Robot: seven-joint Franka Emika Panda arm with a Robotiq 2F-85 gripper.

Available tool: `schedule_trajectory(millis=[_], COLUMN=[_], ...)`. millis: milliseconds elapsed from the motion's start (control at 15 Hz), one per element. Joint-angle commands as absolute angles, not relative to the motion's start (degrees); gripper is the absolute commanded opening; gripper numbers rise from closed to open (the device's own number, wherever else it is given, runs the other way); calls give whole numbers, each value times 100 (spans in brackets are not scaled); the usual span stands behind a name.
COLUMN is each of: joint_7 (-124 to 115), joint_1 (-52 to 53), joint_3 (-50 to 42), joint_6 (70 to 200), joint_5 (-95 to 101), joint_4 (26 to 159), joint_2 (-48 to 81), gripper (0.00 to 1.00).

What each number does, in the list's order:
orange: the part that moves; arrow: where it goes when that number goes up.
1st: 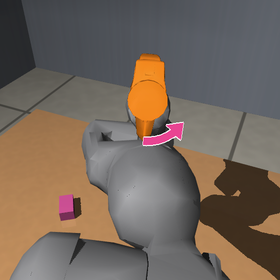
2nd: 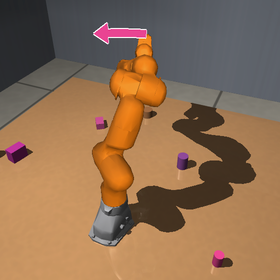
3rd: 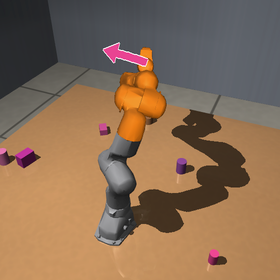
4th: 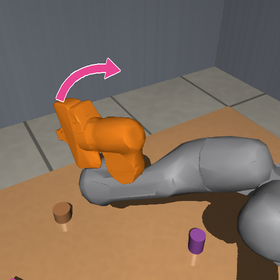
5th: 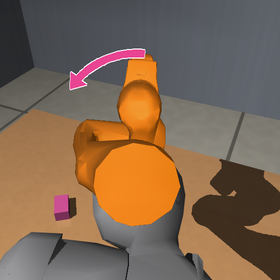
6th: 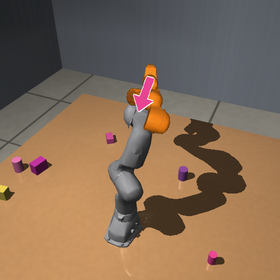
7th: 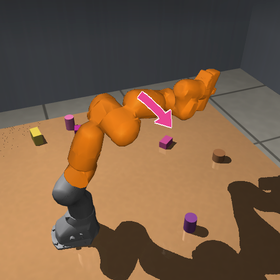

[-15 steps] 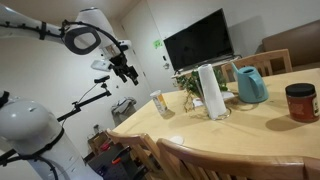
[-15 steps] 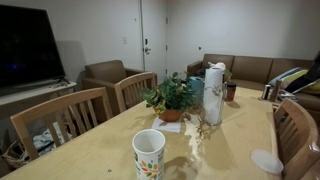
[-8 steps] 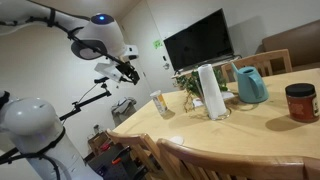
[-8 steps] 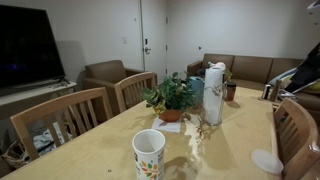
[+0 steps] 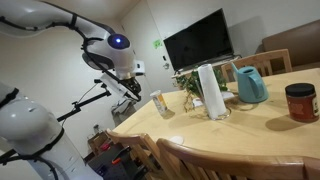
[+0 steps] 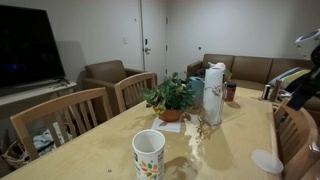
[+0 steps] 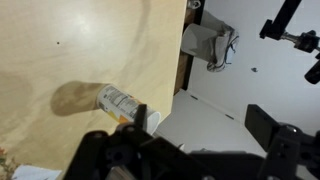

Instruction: Put the white lid on the table on top of the white cup

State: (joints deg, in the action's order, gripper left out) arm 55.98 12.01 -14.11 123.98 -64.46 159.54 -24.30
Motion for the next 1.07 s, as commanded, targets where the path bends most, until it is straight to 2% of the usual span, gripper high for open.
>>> schedule_trajectory(millis=[0, 600, 1000], joint_7=[5302, 3001, 1822], joint_1=[586, -50, 8], joint_3=[-738, -93, -235], joint_6=[12573, 13689, 13285], joint_5=[-6473, -4991, -3797], joint_4=[15940, 15953, 15953], joint_2=[-1977, -1502, -1416], gripper=[100, 100, 100])
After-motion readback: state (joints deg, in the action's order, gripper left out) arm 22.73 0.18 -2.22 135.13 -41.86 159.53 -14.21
